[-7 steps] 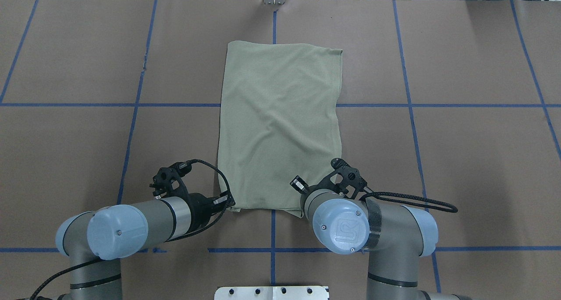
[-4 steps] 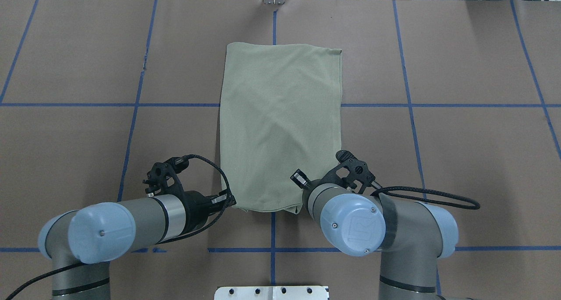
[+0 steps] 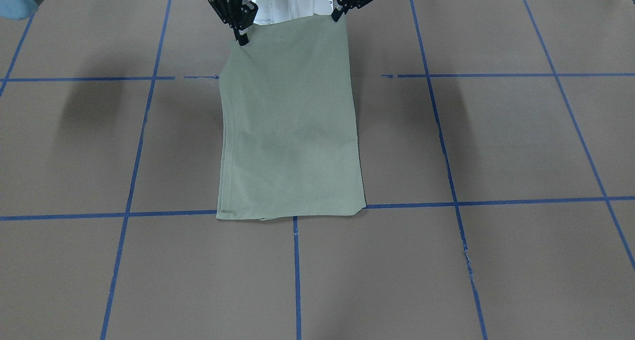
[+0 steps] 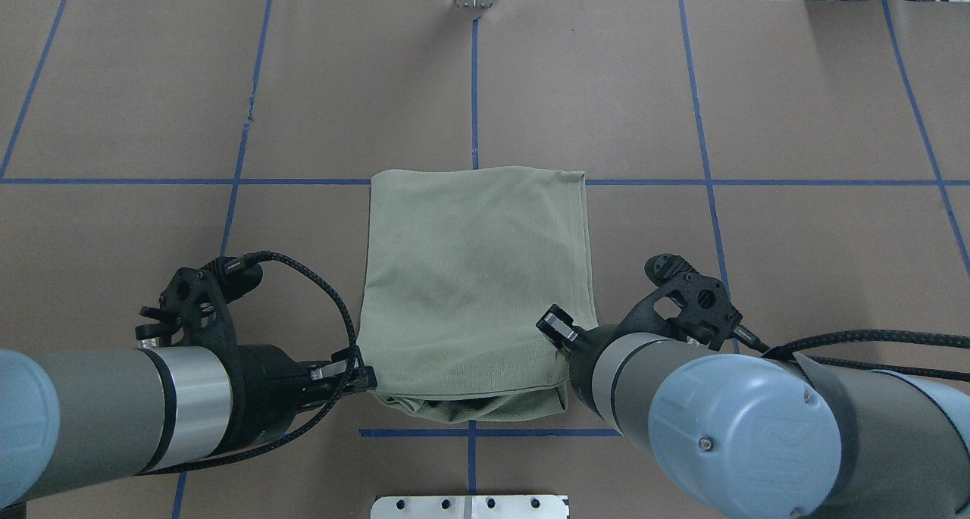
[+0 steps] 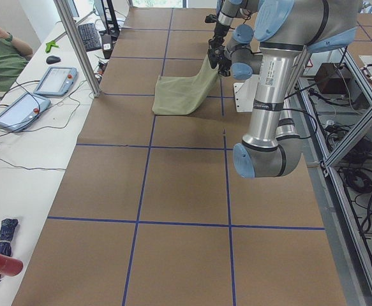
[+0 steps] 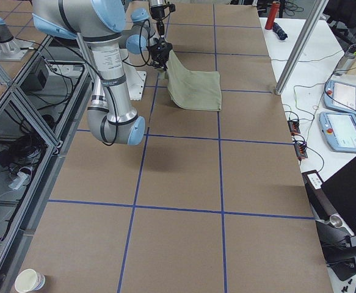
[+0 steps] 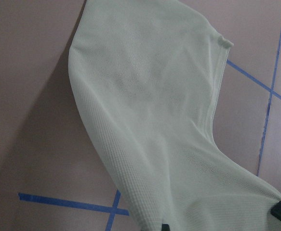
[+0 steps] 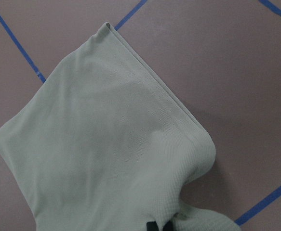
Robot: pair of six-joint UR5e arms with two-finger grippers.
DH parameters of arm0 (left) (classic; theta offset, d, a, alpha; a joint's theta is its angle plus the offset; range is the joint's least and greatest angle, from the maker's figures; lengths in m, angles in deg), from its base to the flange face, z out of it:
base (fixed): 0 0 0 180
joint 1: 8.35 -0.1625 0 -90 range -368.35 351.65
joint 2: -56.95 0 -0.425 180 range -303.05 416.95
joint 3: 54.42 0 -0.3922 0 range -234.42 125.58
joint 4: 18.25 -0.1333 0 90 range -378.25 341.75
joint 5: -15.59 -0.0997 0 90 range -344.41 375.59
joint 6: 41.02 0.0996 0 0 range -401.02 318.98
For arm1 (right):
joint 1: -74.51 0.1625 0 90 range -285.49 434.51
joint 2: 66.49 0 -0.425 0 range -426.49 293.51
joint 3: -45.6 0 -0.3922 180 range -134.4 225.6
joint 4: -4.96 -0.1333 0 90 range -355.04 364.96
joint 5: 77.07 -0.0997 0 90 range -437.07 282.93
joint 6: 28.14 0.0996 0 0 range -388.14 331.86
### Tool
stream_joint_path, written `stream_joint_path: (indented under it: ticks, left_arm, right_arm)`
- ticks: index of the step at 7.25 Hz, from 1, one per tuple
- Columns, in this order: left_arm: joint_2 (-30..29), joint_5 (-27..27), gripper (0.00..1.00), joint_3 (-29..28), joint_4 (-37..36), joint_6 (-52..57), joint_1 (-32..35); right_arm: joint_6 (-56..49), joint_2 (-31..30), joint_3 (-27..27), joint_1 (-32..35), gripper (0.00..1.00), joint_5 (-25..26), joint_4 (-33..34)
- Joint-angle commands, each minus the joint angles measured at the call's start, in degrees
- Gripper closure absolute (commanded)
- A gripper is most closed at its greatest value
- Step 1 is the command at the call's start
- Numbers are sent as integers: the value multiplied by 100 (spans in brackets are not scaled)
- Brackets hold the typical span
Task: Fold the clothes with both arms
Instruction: 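Lift the near shirt end with both grippers and fold it toward the far end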
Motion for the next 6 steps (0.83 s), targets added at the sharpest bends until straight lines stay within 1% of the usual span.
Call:
stream_joint_path:
  ticks: [1,2,3,5,6]
  left_arm:
    - [-343,6,100,-579,-101,389,168]
    - [-485,6,100,-932,-92,592,414]
    - [-504,6,100,-1231,-57,916,668]
    - [-600,6,100,-1811,4,1165,1073]
    - [-809,-3,100,-2162,74,1383,1241]
  right_arm:
    - [-392,326,-528,237,100,4,29]
    - [-534,381,-732,422,100,-5,-93]
    - [-701,390,-1134,572,100,-5,-520]
    - [-920,390,-1978,897,100,-22,-1242]
    - [-1027,390,-2356,1029,100,-14,-1620]
